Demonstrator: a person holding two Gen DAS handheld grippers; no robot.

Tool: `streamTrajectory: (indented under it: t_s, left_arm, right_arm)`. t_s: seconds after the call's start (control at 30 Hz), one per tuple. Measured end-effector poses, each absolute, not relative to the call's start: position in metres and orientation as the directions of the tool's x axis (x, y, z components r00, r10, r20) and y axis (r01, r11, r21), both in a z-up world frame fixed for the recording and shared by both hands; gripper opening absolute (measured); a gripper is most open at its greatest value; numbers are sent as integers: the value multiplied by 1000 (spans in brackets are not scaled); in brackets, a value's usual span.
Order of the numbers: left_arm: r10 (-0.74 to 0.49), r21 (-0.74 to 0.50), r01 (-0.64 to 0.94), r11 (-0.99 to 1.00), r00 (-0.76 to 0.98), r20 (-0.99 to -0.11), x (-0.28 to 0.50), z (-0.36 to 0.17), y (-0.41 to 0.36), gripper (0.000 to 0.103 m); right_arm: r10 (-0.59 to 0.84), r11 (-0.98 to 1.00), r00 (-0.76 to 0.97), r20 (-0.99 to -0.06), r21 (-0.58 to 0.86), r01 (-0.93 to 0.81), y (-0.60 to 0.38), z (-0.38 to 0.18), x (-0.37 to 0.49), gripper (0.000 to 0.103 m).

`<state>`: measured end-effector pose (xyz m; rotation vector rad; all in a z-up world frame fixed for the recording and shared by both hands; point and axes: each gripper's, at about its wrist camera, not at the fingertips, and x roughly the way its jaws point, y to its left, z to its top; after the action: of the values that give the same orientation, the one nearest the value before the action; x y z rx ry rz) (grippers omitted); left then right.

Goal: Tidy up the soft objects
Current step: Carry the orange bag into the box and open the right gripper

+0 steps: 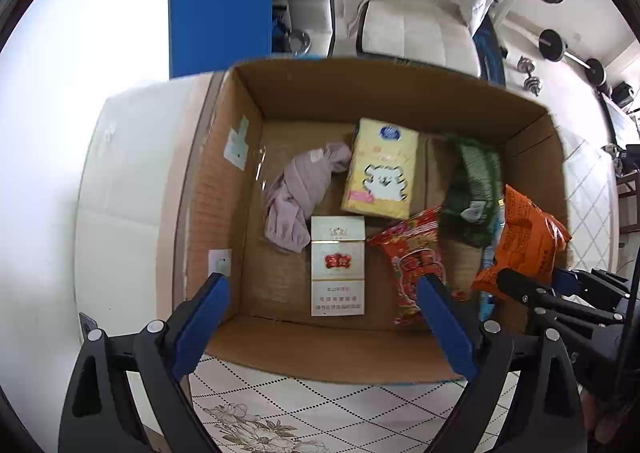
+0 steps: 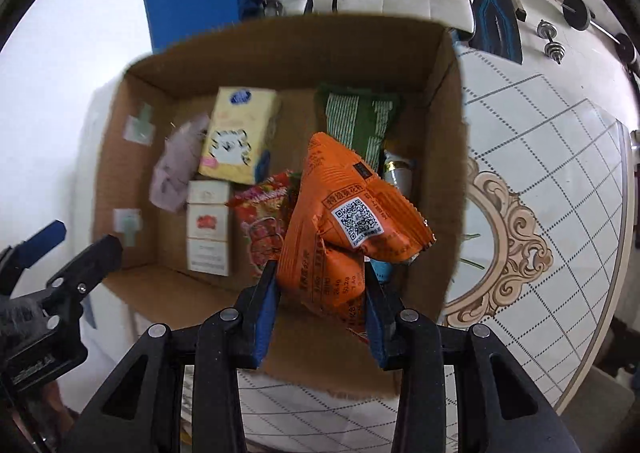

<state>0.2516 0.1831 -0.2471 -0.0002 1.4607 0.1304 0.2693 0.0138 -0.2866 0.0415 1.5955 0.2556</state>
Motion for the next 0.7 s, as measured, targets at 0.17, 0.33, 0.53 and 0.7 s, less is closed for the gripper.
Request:
streamTrajectory:
  t_s: [0.17,0.33,0.53,0.7]
  left_arm:
    - [59,55,-98,994,42,-997,258,-282,190,96]
    - [45,43,-97,994,12,-999,258,-294,193,96]
    - [44,43,-95,995,12,-999,255,-291,194,96]
    - [49,47,-87,995,28,-998,251,-279,192,96]
  right_arm:
    - [99,978,-87,-991,113,-175,28,-324,273,41]
    - [108,975,-137,-985,132,-179,30,-343,271,41]
    - [184,959,-222,-957,225,-172,28,-355,262,42]
    - [204,961,-197,-959,235,-148,16,-340,261,64]
